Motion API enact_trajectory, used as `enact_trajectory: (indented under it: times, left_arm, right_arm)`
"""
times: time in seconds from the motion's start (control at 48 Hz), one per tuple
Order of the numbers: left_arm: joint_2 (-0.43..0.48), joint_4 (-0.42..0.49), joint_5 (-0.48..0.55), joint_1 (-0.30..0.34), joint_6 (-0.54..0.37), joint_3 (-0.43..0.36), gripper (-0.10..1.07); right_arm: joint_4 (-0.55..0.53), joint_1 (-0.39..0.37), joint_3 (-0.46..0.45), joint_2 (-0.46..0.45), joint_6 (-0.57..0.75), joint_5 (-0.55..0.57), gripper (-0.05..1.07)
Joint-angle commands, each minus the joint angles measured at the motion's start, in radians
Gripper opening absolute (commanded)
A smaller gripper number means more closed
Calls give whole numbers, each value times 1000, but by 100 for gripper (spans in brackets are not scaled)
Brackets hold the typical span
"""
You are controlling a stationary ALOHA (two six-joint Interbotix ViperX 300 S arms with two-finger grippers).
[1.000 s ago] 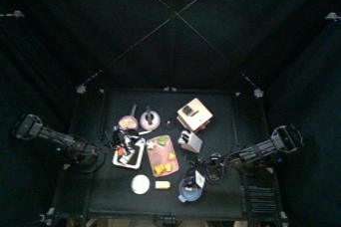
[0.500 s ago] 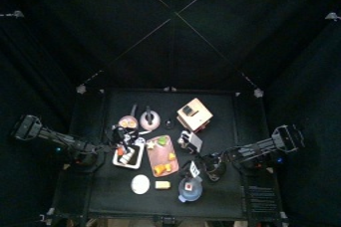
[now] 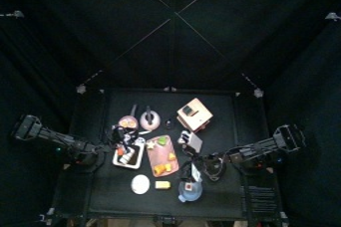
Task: Grab green sushi half from bowl
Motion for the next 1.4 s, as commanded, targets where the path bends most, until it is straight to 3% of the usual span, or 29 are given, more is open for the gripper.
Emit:
enact_trajectory:
  times: [0.0, 0.354, 0.667, 0.75, 0.854, 1.0, 1.146, 1.375]
  left_arm:
    - [-2, -2, 2, 3, -2, -9, 76]
    - [-2, -9, 2, 5, -2, -2, 76]
    - [0, -9, 2, 5, -2, 3, 76]
    - [-2, -8, 2, 5, -2, 3, 76]
    - [-2, -8, 2, 5, -2, 3, 76]
    - [-2, -9, 2, 5, -2, 3, 76]
    - [-2, -17, 3, 5, -3, 3, 76]
    - [-2, -26, 2, 5, -3, 3, 76]
  right_arm:
    - [-60, -34, -26, -40, -2, 6, 87]
    - [-301, -106, -28, -81, 0, 35, 87]
    - [-368, -193, -35, -80, -5, 61, 87]
    - [-463, -193, -55, -84, -8, 63, 87]
    - [-676, -181, -81, -100, -6, 72, 89]
    - [-881, -115, -103, -123, -2, 20, 97]
    - [-841, -100, -121, -144, 0, -74, 104]
    - [-640, -110, -144, -140, -3, -44, 104]
